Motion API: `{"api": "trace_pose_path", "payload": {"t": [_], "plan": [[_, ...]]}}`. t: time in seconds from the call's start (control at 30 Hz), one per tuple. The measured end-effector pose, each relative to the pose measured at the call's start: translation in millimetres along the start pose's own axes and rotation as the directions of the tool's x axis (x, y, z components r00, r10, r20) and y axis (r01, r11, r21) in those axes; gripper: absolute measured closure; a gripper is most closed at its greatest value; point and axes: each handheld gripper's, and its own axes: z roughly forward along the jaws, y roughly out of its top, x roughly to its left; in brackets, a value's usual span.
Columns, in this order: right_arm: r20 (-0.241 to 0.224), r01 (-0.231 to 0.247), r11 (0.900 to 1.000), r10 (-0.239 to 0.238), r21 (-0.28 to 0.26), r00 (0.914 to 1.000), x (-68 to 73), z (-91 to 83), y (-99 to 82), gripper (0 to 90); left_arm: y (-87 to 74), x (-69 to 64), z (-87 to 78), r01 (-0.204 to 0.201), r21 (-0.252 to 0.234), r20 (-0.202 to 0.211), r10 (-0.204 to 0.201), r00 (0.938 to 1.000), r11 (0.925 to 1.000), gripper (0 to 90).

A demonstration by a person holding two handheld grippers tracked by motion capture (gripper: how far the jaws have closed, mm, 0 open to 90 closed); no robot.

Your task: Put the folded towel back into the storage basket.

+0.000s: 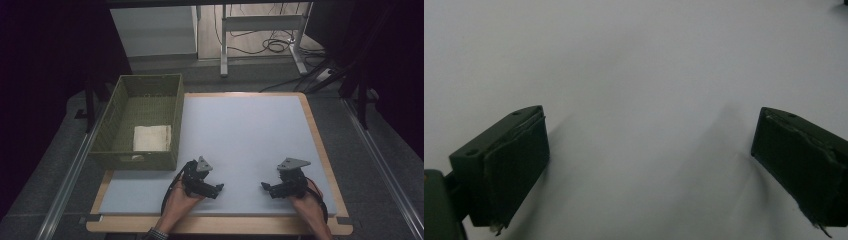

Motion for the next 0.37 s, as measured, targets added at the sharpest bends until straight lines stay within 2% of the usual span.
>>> {"api": "trace_pose_path", "payload": {"t": [0.1,0.37], "plan": [[0.003,0.002,1.0,-0.002,0.0,1.0,0.2,0.4,-0.2,6.5,0.5,-2.4,1.6,-0.017,0.014,-0.018,0.017,0.9997,0.9997,1.7],[0.004,0.0,1.0,0.0,0.001,1.0,0.5,0.7,-0.9,6.4,-0.1,-2.9,2.1,-0.015,0.013,-0.02,0.016,0.9997,0.9998,1.4]]}}
